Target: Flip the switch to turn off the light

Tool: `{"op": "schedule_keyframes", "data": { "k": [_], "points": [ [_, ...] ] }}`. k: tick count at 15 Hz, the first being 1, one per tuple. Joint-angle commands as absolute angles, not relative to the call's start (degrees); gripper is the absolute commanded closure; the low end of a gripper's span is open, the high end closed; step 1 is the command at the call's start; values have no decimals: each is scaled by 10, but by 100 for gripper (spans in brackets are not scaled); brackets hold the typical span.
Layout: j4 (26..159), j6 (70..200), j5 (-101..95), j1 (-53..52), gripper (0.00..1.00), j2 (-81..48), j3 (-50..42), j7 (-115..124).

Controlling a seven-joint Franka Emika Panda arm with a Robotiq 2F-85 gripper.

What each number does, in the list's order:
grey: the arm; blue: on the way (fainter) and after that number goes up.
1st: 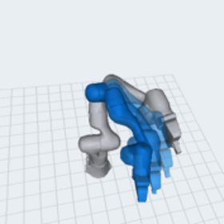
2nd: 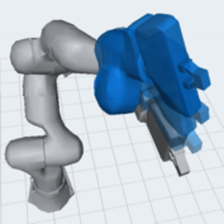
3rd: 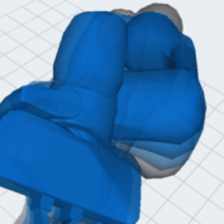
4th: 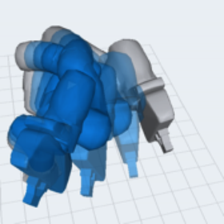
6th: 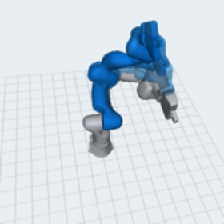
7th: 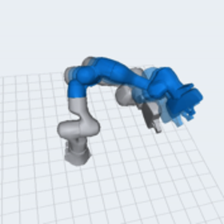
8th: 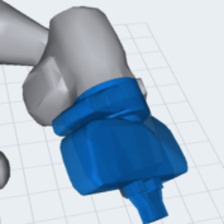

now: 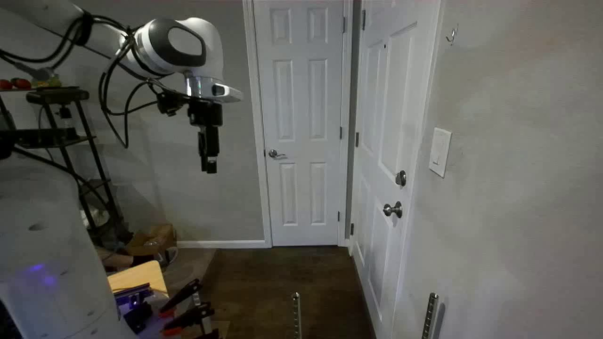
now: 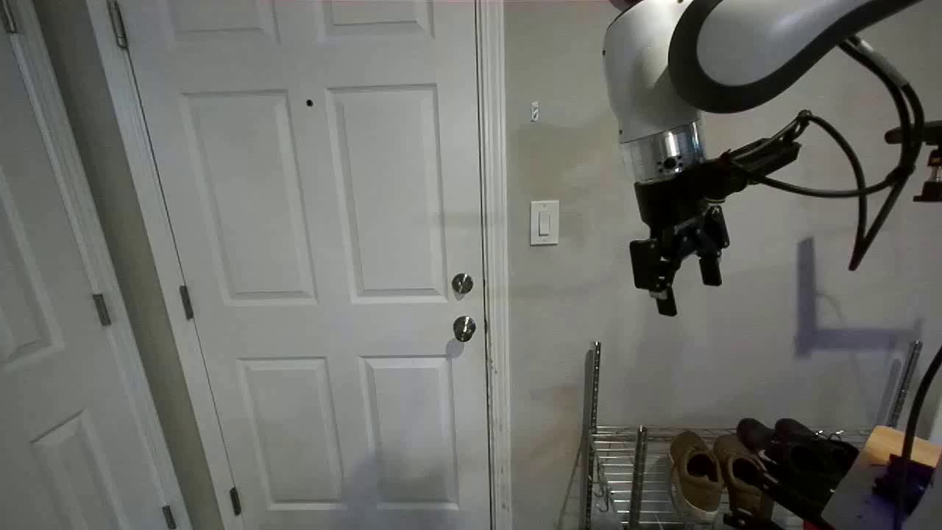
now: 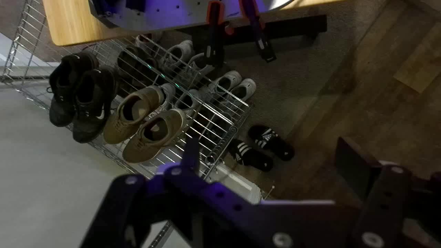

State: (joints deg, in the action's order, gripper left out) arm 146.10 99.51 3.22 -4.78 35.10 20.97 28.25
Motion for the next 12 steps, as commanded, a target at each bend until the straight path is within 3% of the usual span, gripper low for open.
{"op": "schedule_keyframes", "data": {
  "k": [1, 12],
  "points": [
    [1460, 994, 27, -58, 0, 348, 200, 288],
    [1451, 987, 27, -65, 0, 334, 203, 296]
  ]
}}
